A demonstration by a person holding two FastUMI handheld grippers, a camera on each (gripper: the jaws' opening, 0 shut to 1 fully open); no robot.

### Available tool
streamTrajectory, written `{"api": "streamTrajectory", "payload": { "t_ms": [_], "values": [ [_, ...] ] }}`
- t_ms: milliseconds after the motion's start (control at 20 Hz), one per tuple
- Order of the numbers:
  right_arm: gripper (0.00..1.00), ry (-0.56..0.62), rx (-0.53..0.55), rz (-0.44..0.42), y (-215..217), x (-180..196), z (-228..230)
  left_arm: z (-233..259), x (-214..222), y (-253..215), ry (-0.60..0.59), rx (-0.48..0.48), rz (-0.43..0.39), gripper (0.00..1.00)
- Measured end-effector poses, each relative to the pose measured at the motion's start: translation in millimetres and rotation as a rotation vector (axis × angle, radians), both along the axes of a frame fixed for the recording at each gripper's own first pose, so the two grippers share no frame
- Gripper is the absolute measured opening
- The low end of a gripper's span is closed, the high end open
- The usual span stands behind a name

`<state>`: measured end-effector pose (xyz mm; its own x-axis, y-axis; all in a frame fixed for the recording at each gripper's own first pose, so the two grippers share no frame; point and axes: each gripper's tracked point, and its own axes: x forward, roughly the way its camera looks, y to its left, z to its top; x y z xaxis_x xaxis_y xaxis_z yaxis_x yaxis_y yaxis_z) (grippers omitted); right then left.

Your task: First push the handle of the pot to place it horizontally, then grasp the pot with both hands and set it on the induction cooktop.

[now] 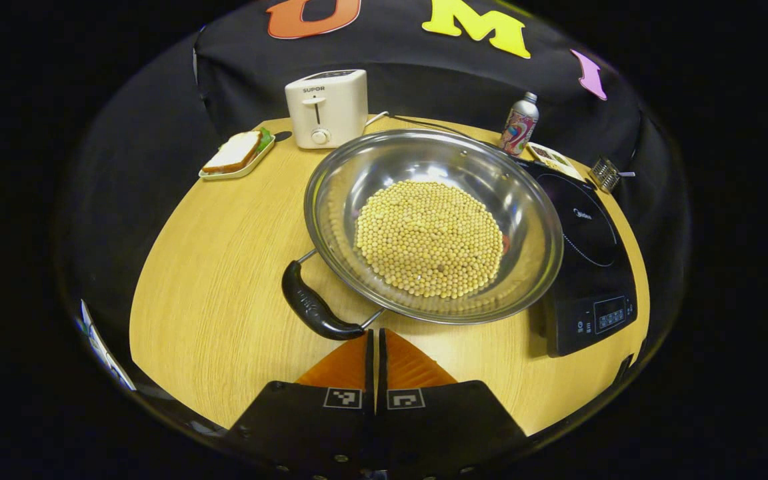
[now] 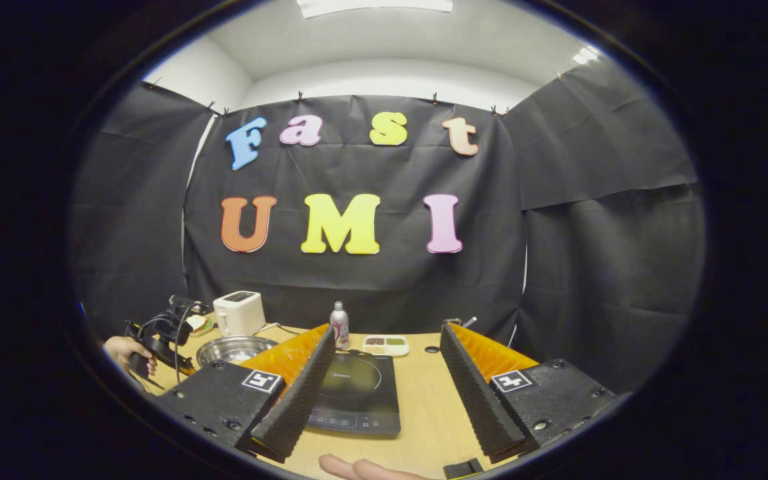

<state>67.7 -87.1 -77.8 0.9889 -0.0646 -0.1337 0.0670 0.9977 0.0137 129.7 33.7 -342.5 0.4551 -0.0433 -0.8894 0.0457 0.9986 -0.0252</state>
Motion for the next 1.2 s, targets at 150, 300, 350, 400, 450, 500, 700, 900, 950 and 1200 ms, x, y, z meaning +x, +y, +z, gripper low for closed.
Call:
{"api": "streamTrajectory", "payload": {
  "t_ms": [150,300,350,400,450,500,700,900,950,1200],
  "values": [
    [0.97,0.001,-0.018,0.012,5.8,6.5,2.7,-2.2,4.9,12.6,-0.003,-0.013,0.028,0.00],
    [0.97,0.002,-0.020,0.020,9.8,13.2,2.5,-3.6,16.1,24.8,-0.006,-0.015,0.055,0.00],
    [0.97,0.006,-0.017,0.020,10.3,15.4,0.7,-4.3,19.8,29.1,-0.008,-0.013,0.061,0.11],
    [0.97,0.009,-0.014,0.018,9.3,18.2,-0.7,-5.3,24.0,33.1,-0.008,-0.014,0.069,0.00],
    [0.97,0.013,-0.012,0.014,8.4,21.3,-1.7,-5.7,27.7,36.8,-0.009,-0.017,0.073,0.10],
    [0.99,0.018,-0.012,0.010,7.3,23.4,-3.9,-5.7,31.5,40.1,-0.010,-0.020,0.077,0.10],
    [0.98,0.039,-0.017,-0.003,4.3,35.3,-9.8,-6.3,50.7,53.8,-0.014,-0.023,0.103,0.10],
    [0.98,0.055,-0.012,-0.009,3.7,48.0,-17.2,-8.6,70.1,63.8,-0.013,-0.020,0.125,0.00],
    [0.97,0.059,-0.010,-0.011,3.1,50.6,-18.7,-9.3,73.6,67.4,-0.014,-0.015,0.124,0.00],
    [0.98,0.079,0.011,-0.030,-1.7,63.4,-30.5,-9.0,98.8,75.0,-0.021,0.069,0.105,0.00]
  ]
}}
